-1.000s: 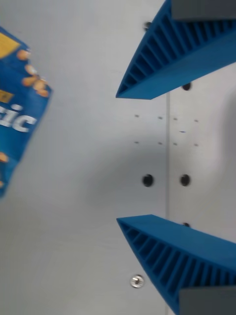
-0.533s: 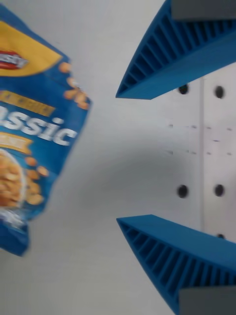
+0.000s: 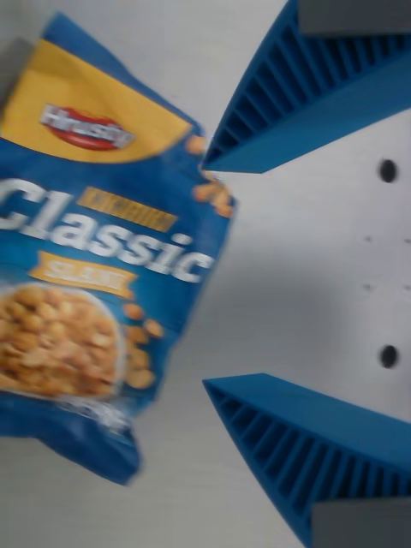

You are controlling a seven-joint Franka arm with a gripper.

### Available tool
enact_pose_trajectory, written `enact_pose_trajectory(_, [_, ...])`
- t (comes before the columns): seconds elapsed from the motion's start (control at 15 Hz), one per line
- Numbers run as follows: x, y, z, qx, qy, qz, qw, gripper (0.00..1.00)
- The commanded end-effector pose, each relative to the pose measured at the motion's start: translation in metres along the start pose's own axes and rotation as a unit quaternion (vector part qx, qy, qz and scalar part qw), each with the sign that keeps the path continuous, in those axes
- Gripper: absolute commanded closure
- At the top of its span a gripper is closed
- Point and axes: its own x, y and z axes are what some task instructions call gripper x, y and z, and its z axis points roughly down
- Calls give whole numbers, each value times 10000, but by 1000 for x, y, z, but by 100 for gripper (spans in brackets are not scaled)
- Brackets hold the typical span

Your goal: Move above the blue bag

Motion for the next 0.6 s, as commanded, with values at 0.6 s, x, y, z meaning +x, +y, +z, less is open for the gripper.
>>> enact_pose_trajectory(0.6, [48,20,27,-155,10,-39,9999,0])
